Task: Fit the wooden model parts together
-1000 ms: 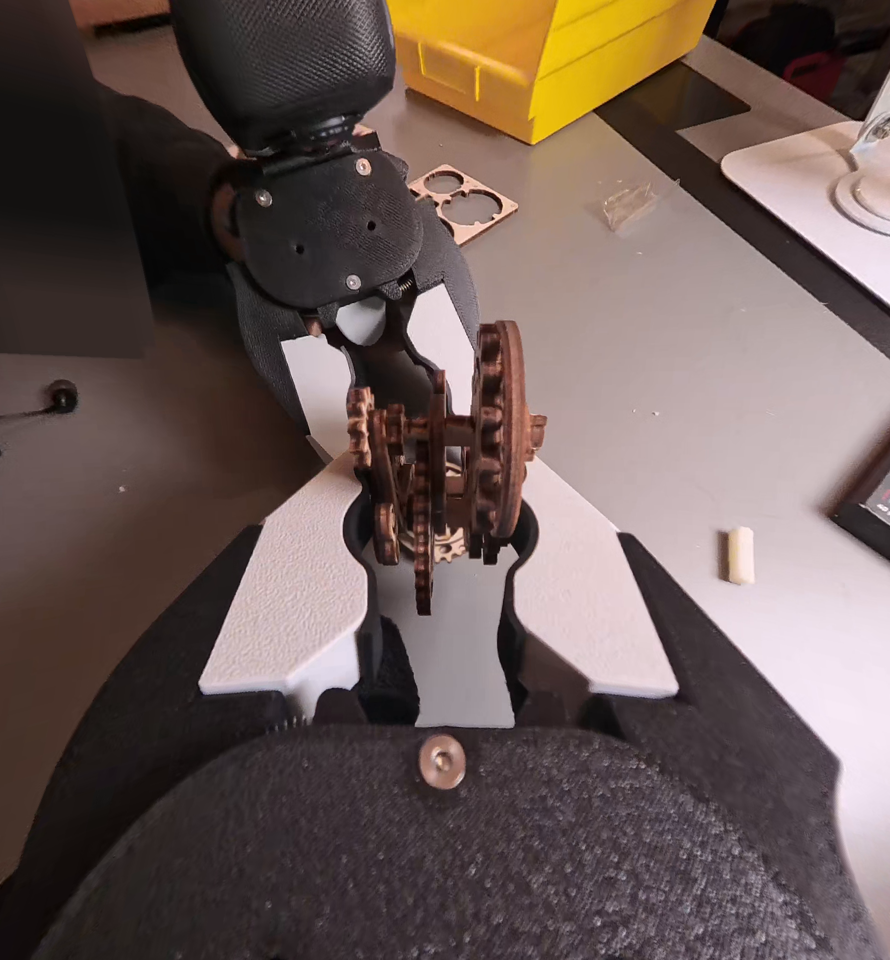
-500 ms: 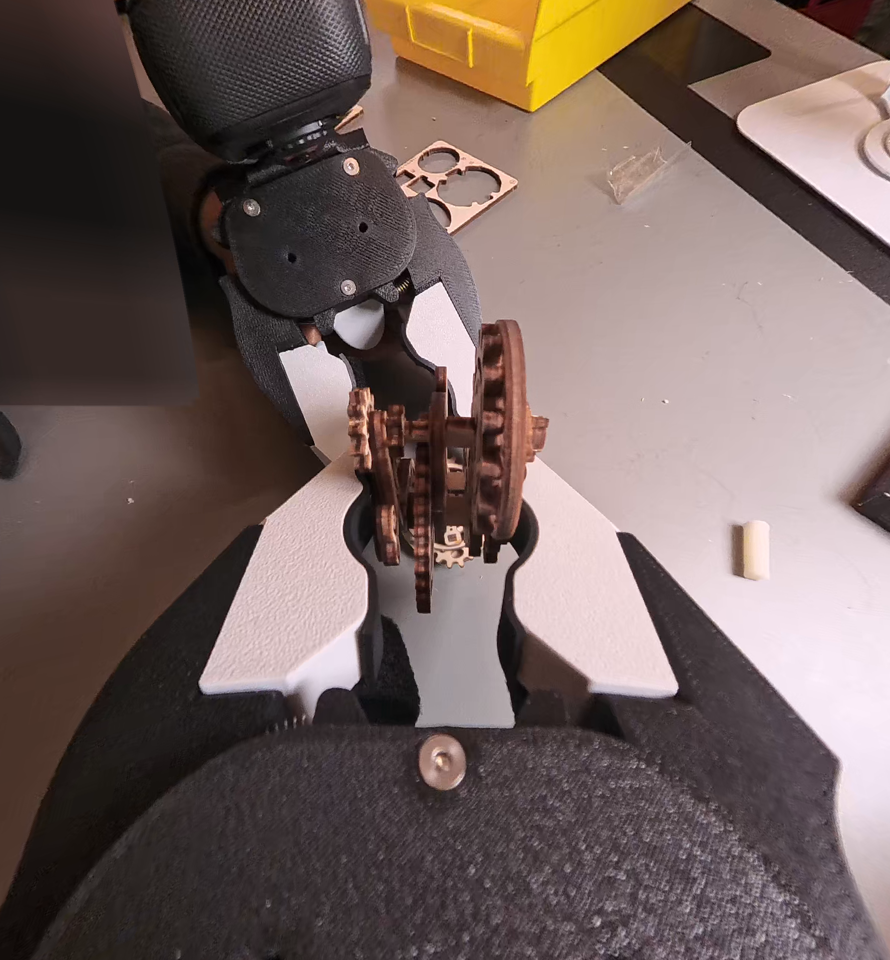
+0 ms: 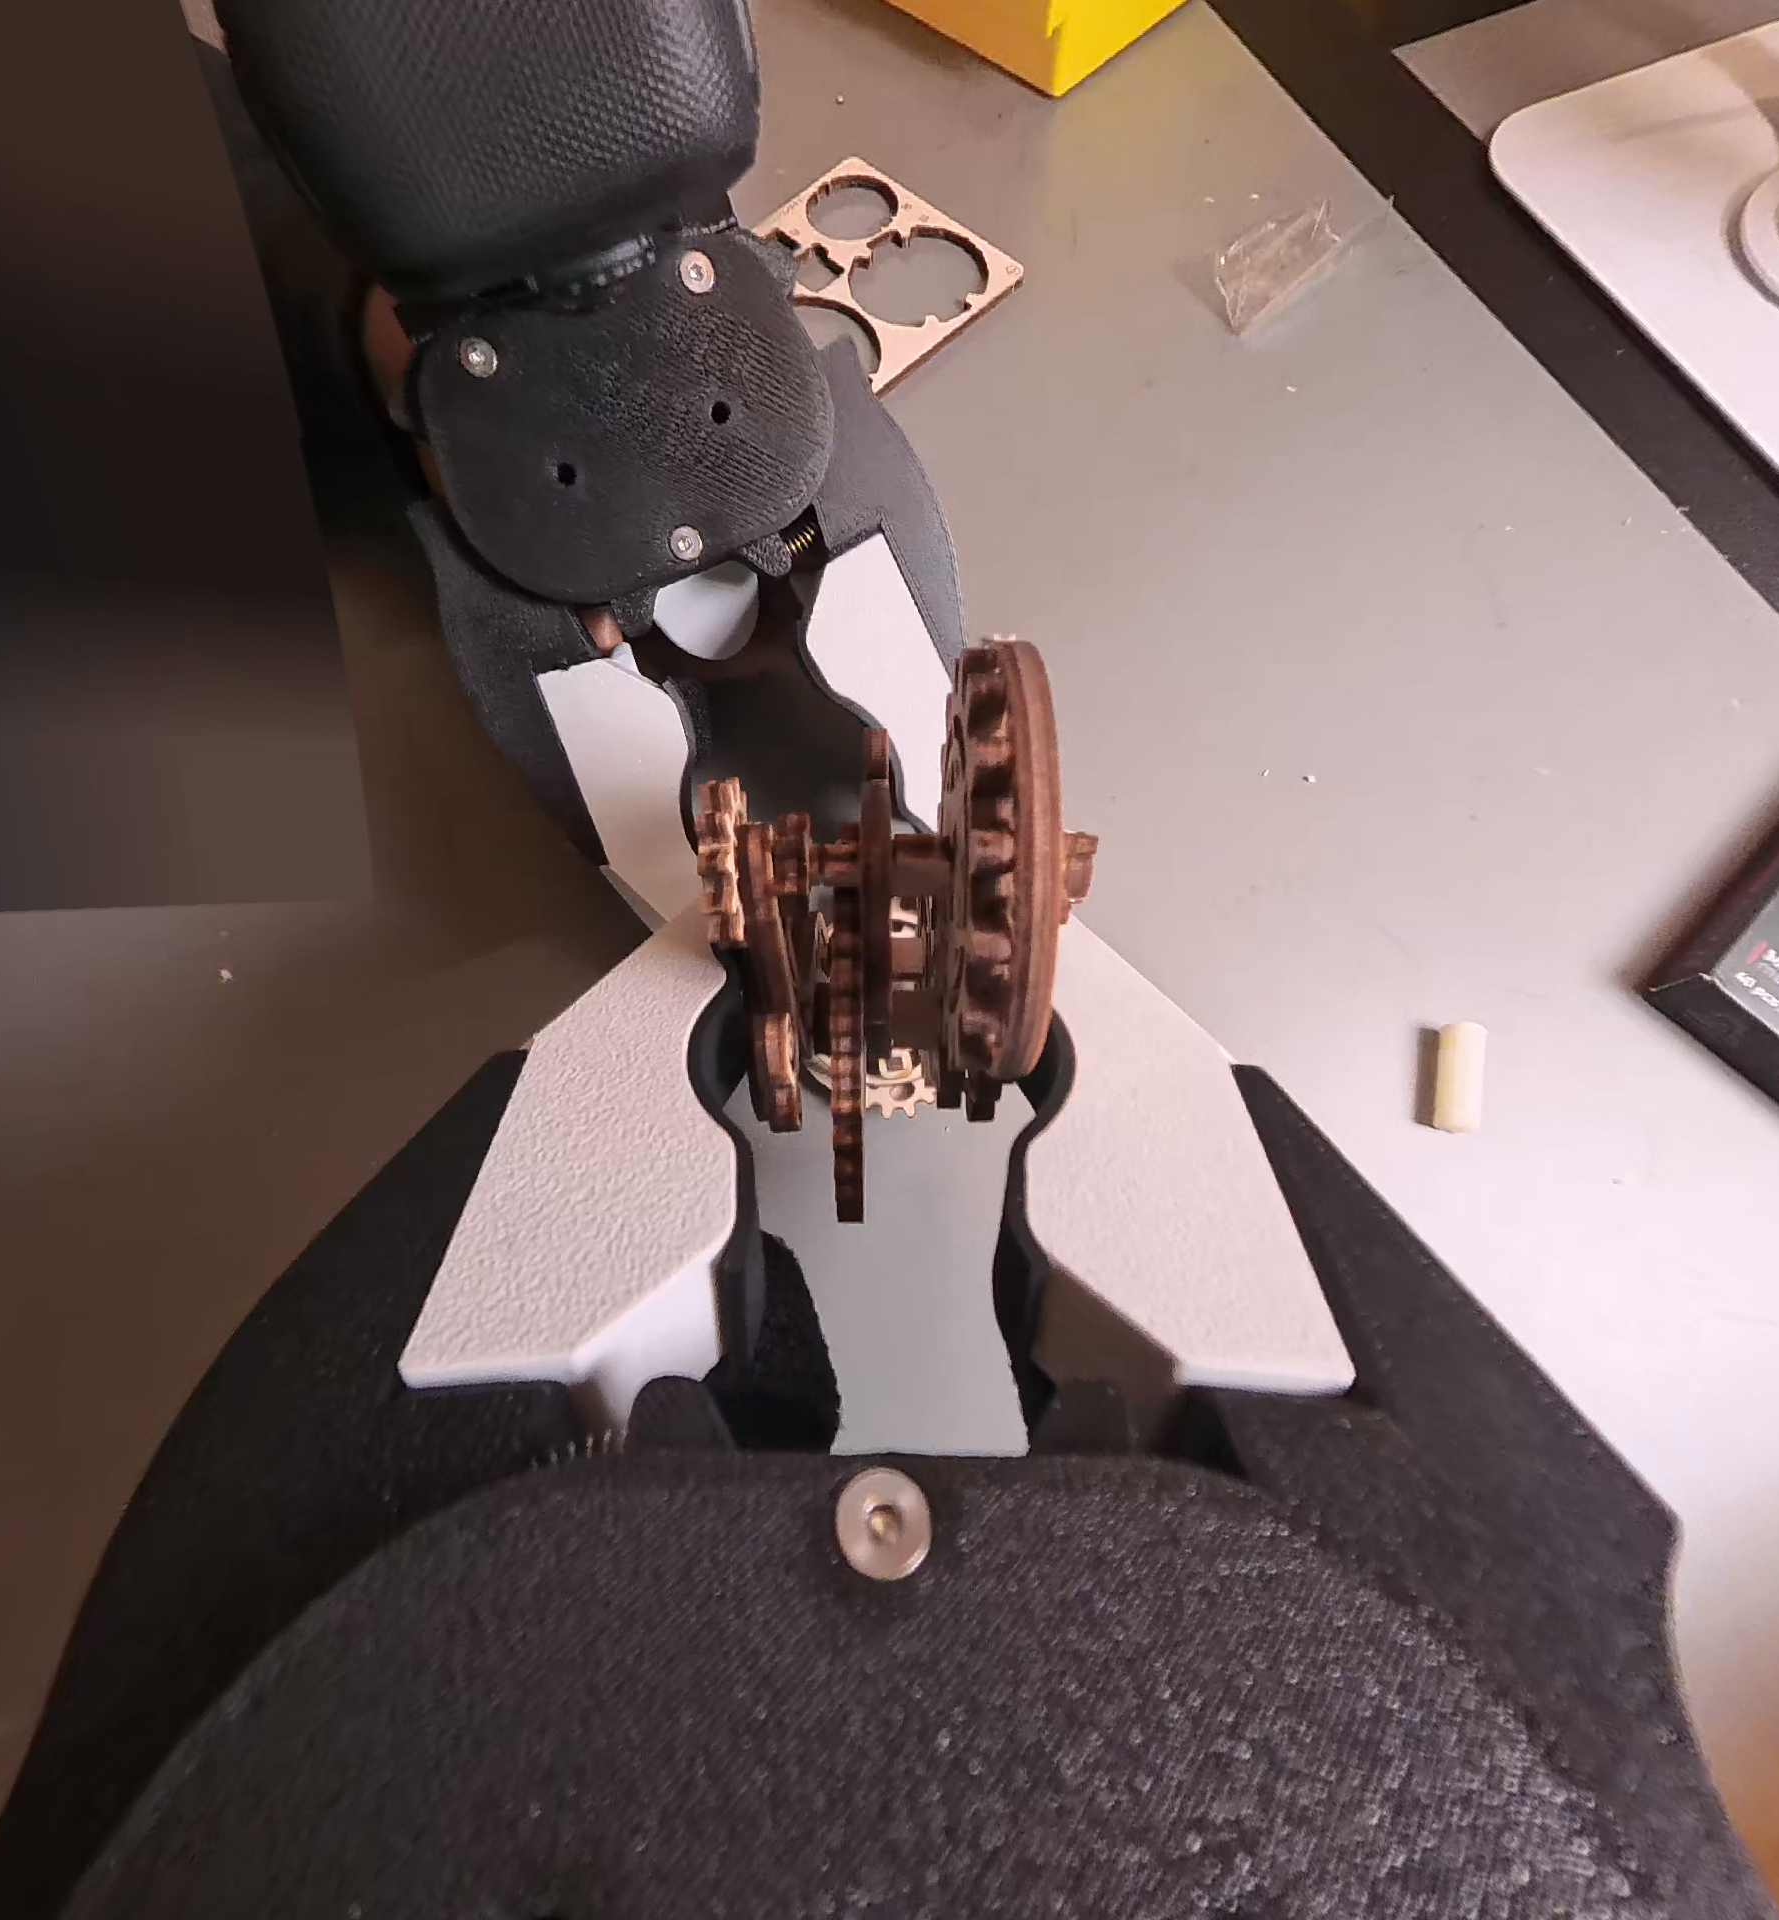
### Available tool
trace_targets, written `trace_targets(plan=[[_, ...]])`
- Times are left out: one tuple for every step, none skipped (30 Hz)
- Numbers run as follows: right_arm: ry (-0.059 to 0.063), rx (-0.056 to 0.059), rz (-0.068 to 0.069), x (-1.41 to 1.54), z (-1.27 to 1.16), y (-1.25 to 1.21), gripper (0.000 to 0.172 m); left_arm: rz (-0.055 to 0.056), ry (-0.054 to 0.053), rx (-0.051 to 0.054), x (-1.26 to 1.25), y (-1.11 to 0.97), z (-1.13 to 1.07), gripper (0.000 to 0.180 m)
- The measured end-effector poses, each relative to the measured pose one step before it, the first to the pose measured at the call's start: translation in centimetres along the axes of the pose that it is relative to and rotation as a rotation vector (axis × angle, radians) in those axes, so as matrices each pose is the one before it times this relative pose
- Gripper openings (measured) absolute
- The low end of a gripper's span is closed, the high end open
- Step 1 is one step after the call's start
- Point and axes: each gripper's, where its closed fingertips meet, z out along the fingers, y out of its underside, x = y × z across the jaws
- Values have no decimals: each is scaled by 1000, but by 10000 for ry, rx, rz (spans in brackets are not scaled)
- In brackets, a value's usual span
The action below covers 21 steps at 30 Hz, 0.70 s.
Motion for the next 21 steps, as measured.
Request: trace_targets(plan=[[10,52,-10,-47,-151,-148,47,31,14,5,33,-12,-6,54],[13,9,-18,-31,-136,-48,47,26,6,4,32,-8,5,53],[18,-35,-60,-23,-79,72,47,29,-7,6,20,-15,-5,52],[14,-36,-82,-15,-12,121,47,24,-16,6,10,-7,1,52],[16,-33,-55,23,49,130,47,12,-13,3,9,-2,-2,52],[-7,-30,-31,11,73,120,47,3,-6,1,3,-2,1,52],[-39,-48,2,-39,73,120,47,-3,-7,0,-7,0,0,52],[-35,-53,11,-15,67,102,48,-3,-9,0,-3,-5,6,52],[-26,30,5,-2,5,-43,47,2,-8,1,-5,-4,-11,52],[-39,-15,-12,-8,17,23,47,-1,-4,0,2,-6,6,52],[-40,0,-15,-14,-1,-1,47,-4,-2,-1,0,1,0,52],[-45,-30,-29,-5,-7,28,47,-3,-2,0,-1,0,0,52],[-46,-36,-37,-7,-19,57,47,-19,-9,-3,-7,0,3,52],[-47,-34,-29,6,-23,58,47,-12,-17,-1,-8,-4,5,52],[-87,-7,-44,-57,-10,39,47,2,-10,1,-16,-1,0,52],[-121,17,-35,-98,36,46,47,-18,0,-1,-16,11,5,52],[-86,84,-40,-63,11,-25,47,-38,12,-5,-21,6,-1,52],[-61,74,-12,-11,-8,-4,47,-42,1,-2,-39,6,-4,52],[-69,53,-7,-11,-43,28,47,-22,6,0,-19,3,-2,52],[-76,42,-55,-51,-41,51,47,-8,-1,-2,-4,-1,4,52],[-35,67,-80,-21,-25,19,47,-9,-4,0,-21,-4,5,52]])
